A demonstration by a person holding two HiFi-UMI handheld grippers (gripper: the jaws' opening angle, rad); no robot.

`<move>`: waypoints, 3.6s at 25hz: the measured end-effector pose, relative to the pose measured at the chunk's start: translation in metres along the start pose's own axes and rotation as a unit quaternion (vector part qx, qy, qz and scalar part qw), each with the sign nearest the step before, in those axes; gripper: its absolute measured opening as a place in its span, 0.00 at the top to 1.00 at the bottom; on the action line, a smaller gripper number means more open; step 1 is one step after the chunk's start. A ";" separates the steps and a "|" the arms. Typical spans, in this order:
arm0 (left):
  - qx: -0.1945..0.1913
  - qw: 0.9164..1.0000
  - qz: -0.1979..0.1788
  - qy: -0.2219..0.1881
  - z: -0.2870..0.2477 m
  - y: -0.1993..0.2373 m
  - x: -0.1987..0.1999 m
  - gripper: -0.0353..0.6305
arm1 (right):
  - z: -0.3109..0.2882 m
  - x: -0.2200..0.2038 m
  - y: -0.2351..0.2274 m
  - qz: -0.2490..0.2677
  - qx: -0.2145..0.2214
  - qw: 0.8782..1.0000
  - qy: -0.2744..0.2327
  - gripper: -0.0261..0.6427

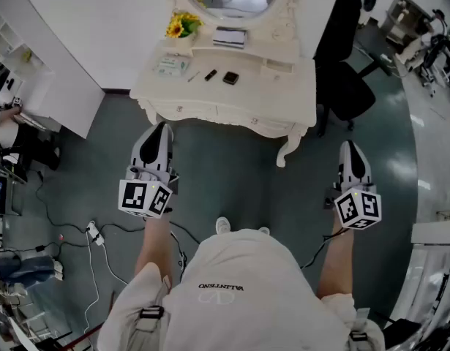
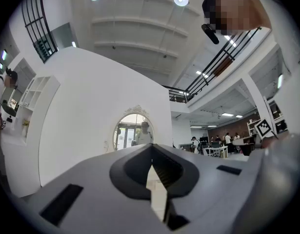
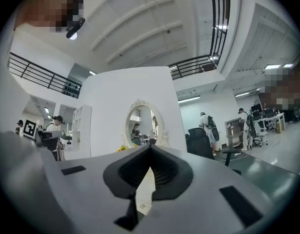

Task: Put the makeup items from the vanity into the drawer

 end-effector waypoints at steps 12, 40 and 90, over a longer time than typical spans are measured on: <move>-0.019 1.000 0.016 0.007 -0.003 0.010 -0.007 0.94 | -0.021 0.001 0.020 -0.007 0.004 1.000 -0.005 0.94; -0.087 0.993 0.052 0.052 -0.040 0.004 -0.059 0.94 | -0.082 -0.042 0.049 -0.036 0.004 0.999 0.016 0.94; -0.073 0.980 0.027 0.182 -0.340 -0.030 -0.206 0.94 | -0.382 -0.126 -0.071 -0.082 0.152 0.976 0.131 0.94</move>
Point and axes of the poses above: the fingertips, and each gripper's own axes: z backward along the fingers, y to its left, x out of its top, the point moved 4 cm from there along z, backward along the fingers, and after that the axes turned 12 degrees about x, right-handed, at the moved point
